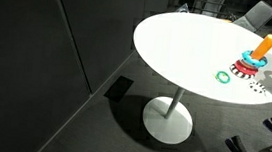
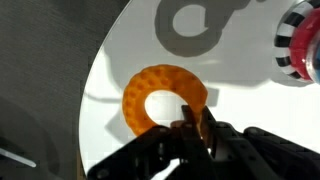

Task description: Pick up the orange ring and put it on the ring holder

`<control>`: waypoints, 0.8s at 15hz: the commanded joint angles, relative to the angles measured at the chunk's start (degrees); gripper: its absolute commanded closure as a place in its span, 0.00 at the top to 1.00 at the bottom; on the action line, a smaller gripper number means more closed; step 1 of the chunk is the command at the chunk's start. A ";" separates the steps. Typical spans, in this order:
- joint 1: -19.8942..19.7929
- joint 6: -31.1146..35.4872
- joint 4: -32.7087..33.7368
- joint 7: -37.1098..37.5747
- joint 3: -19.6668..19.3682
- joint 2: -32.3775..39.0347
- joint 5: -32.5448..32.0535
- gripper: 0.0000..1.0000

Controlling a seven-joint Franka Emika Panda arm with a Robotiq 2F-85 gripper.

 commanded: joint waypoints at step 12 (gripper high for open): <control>4.43 -14.17 -4.64 5.44 6.00 -21.66 -7.20 0.05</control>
